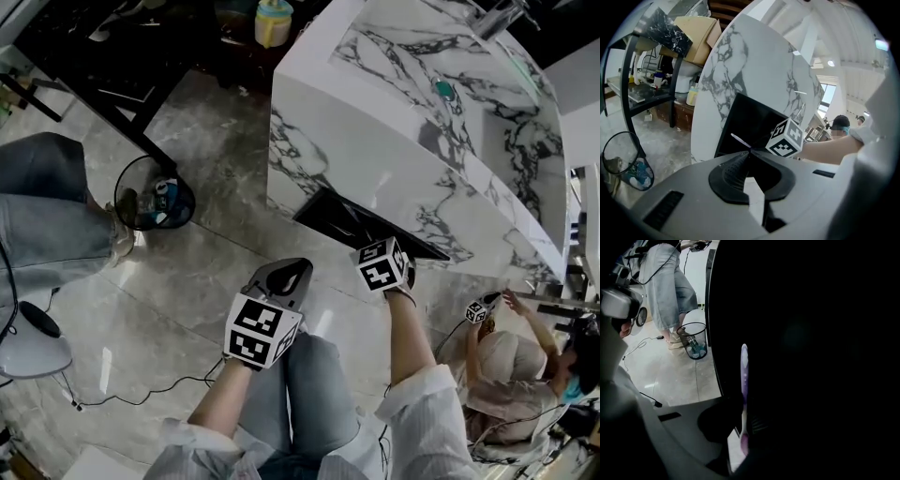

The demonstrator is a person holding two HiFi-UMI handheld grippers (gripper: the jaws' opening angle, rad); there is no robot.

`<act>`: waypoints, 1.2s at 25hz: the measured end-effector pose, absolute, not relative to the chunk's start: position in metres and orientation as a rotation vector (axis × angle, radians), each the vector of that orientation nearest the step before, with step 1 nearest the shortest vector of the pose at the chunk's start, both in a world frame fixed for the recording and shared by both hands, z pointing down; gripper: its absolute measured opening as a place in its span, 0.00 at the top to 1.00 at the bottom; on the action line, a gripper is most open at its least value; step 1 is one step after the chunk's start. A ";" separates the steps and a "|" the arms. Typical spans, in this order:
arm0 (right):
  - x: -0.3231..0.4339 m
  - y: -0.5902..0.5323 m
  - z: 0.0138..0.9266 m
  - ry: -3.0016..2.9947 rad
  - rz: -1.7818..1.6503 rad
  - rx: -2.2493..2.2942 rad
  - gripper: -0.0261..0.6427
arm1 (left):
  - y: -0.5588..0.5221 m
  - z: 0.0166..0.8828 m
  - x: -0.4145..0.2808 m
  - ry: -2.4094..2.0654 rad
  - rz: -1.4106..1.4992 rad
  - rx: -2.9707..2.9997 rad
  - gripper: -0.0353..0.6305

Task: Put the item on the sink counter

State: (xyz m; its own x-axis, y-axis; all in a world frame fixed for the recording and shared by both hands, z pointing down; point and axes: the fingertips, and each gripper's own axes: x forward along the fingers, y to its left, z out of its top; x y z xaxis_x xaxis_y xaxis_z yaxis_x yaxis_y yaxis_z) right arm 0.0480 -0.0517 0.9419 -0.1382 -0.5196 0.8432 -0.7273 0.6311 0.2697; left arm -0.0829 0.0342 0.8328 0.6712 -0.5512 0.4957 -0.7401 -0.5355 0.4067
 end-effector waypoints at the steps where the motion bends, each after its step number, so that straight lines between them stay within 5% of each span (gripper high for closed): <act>1: 0.049 -0.054 0.945 -1.798 0.247 1.007 0.90 | 0.033 0.835 -0.084 -0.996 0.412 2.285 0.91; 17: 0.057 -0.049 0.931 -1.769 0.257 1.084 0.82 | 0.031 0.821 -0.087 -0.994 0.432 2.258 0.91; 30: 0.022 0.021 0.801 -1.801 0.425 1.039 0.82 | 0.060 0.681 -0.093 -0.975 0.503 2.194 0.91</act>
State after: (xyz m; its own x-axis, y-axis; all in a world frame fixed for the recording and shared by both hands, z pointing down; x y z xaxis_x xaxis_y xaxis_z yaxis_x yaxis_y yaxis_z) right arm 0.0222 0.0214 0.8010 -0.1586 -0.4625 0.8723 -0.8040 0.5733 0.1578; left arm -0.0933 0.0600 0.6807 0.6455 -0.4998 0.5775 -0.7603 -0.4922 0.4238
